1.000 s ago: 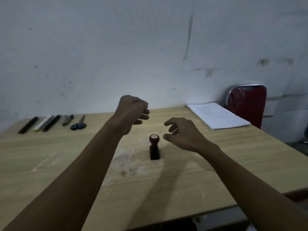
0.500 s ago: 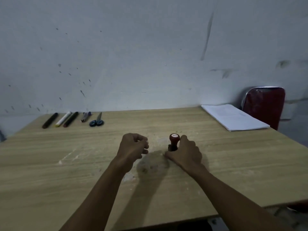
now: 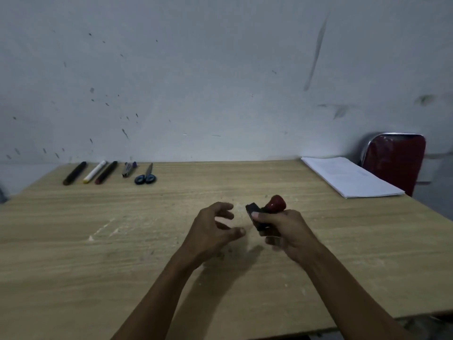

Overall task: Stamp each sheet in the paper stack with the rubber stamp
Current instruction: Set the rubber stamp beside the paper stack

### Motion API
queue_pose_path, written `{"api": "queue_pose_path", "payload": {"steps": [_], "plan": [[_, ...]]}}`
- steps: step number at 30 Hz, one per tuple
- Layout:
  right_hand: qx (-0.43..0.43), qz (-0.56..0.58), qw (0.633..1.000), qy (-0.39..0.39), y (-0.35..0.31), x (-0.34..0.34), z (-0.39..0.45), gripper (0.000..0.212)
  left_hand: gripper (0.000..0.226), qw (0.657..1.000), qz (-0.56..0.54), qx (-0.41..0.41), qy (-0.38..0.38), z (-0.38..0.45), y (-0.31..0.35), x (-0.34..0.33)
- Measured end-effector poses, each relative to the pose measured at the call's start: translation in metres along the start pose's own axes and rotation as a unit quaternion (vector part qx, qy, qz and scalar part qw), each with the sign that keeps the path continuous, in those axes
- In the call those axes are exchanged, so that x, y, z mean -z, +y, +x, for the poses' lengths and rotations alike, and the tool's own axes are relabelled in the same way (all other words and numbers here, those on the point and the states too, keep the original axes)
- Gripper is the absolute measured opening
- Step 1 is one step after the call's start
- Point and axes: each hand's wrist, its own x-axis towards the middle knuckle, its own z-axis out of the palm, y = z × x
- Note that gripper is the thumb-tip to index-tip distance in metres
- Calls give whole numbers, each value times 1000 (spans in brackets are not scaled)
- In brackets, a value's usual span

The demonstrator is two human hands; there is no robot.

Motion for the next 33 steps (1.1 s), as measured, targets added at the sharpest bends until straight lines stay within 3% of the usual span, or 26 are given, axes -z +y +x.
{"api": "queue_pose_path", "payload": {"steps": [3, 8, 15, 24, 33], "plan": [[-3, 51, 996, -78, -9, -5, -12, 35, 85, 997, 23, -76, 4, -2, 7, -4], [4, 94, 989, -117, -16, -17, -21, 37, 78, 987, 19, -148, 64, -2, 15, -3], [-31, 116, 985, -124, -22, -22, -29, 28, 80, 980, 7, -176, 97, -4, 16, 4], [-134, 212, 953, -169, -18, -20, -33, 41, 73, 974, 6, -194, 113, -3, 12, -2], [-84, 220, 957, -172, -27, -15, -30, 42, 63, 975, 19, -201, 92, 2, 26, -1]]}}
